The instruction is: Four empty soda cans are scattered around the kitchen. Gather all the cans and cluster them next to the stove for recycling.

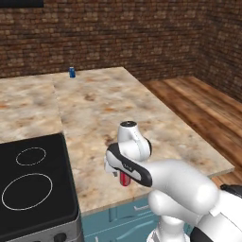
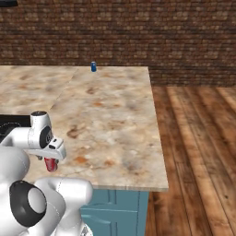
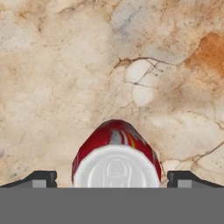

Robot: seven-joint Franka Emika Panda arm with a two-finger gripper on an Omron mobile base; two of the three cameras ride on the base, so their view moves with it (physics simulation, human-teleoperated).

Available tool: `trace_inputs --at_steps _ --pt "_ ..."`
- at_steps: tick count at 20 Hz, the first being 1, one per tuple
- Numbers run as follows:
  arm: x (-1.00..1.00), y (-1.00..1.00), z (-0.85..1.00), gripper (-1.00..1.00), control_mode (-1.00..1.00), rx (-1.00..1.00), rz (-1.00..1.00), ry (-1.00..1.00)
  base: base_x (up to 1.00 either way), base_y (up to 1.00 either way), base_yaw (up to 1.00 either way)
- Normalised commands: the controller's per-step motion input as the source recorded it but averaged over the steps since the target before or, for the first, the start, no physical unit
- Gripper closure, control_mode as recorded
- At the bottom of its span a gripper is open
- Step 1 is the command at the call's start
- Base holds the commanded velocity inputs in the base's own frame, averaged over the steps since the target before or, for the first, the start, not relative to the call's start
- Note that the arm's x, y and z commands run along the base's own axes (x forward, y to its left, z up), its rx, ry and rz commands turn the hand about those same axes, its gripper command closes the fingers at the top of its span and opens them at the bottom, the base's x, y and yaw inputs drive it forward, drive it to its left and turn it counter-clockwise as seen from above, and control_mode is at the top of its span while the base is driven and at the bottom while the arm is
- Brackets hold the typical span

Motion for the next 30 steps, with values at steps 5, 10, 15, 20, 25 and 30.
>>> trace_inputs --at_steps 5,10,15,20,25,30 --pt "0.0 0.0 0.0 -1.0 -1.0 0.0 0.0 0.0 0.0 0.0 0.0" --pt "0.0 0.0 0.0 1.0 -1.0 0.0 0.0 0.0 0.0 0.0 0.0" --pt "-0.09 0.0 0.16 1.0 -1.0 0.0 0.0 0.0 0.0 0.0 0.0" --pt "-0.97 -0.02 0.76 1.0 -1.0 0.06 0.0 -0.06 0.0 0.0 0.0" --pt "-0.97 -0.21 0.57 1.0 -1.0 0.03 0.0 -0.08 0.0 0.0 0.0" --pt "-0.66 -0.53 0.31 1.0 -1.0 0.0 0.0 -0.14 0.0 0.0 0.0"
